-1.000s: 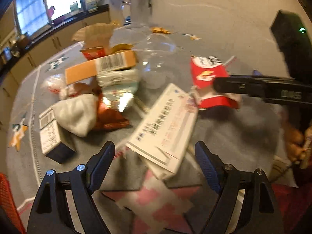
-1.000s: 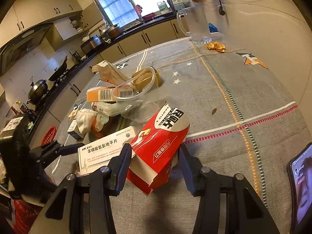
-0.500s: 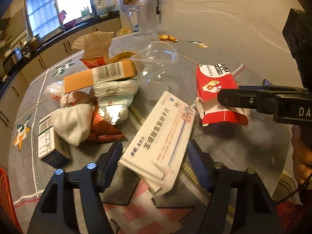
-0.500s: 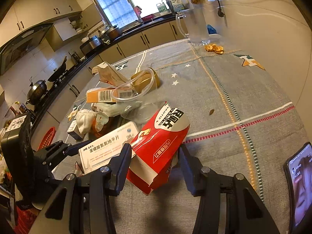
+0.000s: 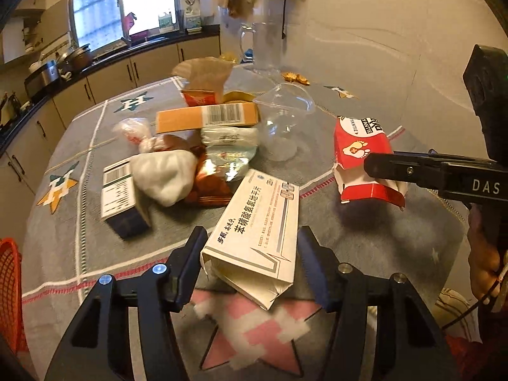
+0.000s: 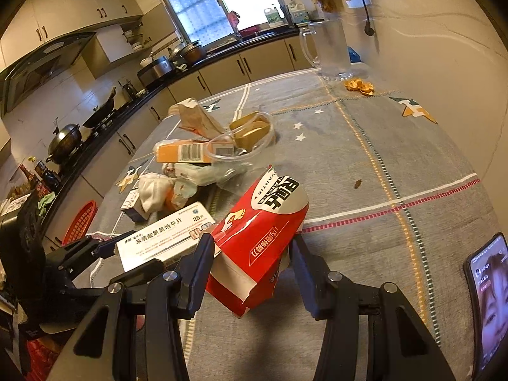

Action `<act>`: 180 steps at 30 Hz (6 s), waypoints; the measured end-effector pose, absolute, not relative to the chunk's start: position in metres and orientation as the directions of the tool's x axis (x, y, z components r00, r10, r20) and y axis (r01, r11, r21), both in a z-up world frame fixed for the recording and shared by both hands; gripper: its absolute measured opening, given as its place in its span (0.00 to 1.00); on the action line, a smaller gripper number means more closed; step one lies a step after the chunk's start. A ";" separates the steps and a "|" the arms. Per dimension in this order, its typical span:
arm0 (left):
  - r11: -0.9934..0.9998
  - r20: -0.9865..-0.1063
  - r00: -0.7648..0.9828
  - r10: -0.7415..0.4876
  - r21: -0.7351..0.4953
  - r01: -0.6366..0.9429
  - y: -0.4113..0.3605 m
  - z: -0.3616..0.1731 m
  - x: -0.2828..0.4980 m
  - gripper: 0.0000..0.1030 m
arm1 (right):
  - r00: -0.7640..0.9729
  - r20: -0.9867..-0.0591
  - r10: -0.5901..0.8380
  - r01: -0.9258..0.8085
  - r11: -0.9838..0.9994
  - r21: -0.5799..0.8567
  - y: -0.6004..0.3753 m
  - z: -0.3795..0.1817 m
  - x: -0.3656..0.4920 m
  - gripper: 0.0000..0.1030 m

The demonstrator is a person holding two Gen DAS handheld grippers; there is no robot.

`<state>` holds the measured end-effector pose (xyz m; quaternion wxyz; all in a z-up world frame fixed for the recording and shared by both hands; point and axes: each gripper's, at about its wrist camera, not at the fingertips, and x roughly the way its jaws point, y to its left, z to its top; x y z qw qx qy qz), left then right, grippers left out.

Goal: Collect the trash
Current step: 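Grasp the white medicine box with the left gripper while the right gripper holds the carton, then carry both items over the orange basket and open both grippers to drop them, then move both grippers back to the trash pile on the table, then grasp the clear plastic cup with the right gripper while the left grasps the white barcode box, then carry the cup and box over the orange basket and open both grippers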

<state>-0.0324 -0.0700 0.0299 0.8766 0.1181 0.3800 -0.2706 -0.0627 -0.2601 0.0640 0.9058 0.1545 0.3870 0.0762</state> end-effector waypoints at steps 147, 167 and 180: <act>0.975 -0.770 0.630 -0.105 0.044 0.217 -0.013 0.016 0.070 0.43 | 0.662 -0.722 0.200 0.104 0.930 0.352 -0.275 0.065 0.057 0.21; 0.980 -0.726 0.673 -0.141 -0.005 0.200 0.013 0.041 0.032 0.33 | 0.719 -0.661 0.215 0.059 0.929 0.366 -0.270 0.093 0.019 0.06; 0.985 -0.700 0.700 -0.141 -0.029 0.170 0.042 0.055 0.009 0.33 | 0.735 -0.597 0.321 -0.088 0.919 0.385 -0.228 0.117 0.002 0.06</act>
